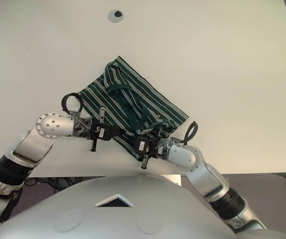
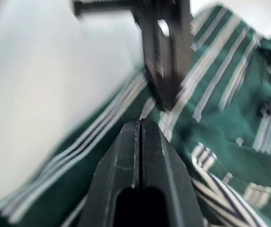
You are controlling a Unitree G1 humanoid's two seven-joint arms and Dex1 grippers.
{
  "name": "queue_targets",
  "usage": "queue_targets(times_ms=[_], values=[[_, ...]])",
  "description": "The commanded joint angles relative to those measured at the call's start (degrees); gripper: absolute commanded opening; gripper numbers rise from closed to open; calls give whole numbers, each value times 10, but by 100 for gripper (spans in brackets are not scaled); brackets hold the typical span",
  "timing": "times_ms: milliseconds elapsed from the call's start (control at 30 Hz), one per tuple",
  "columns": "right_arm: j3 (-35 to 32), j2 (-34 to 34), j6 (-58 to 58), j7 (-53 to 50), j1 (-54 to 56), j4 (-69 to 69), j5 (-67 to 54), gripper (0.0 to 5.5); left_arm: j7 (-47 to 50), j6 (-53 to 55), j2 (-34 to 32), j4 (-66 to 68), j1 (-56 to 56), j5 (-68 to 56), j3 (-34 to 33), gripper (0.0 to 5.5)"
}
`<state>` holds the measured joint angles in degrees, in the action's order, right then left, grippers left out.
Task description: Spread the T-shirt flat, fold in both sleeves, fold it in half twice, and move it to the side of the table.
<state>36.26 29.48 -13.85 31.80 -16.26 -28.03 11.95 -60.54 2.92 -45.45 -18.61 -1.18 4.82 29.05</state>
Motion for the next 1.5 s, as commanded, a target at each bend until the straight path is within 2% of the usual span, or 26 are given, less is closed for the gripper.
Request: queue_targets(times_ms=[33,133,333,567,700,833,900,1000,1200,1333,1500], values=[[-30,-6,-14,-20,16,11,14,4,-19,-13,-42,51,-21,74,39,0],[-71,-4,-24,-32,25,19,9,4,-24,-27,-50,57,-26,76,44,0],[-196,1,-36,-61,64,105,-16,4,-29,-41,-54,66,-26,78,46,0],[-255,9,-7,-90,72,234,-12,4,-24,-43,-57,67,-30,68,34,0],[-262,3,15,-96,70,221,-11,4,-10,-38,-41,60,-28,40,13,0],[-315,-34,114,-132,82,112,-63,4,18,1,8,28,-12,-56,-47,0],[-287,-48,133,-115,80,62,-76,4,33,7,34,22,0,-104,-83,0],[-195,-60,143,-82,81,64,-45,4,46,26,52,16,13,-137,-116,0],[-64,-115,141,-55,130,176,7,4,79,31,31,49,30,-59,-118,0],[-35,-164,153,-57,177,281,16,4,57,22,-5,57,9,-9,-97,0],[-29,-184,172,-59,206,357,27,4,40,15,-21,68,-2,23,-74,0]])
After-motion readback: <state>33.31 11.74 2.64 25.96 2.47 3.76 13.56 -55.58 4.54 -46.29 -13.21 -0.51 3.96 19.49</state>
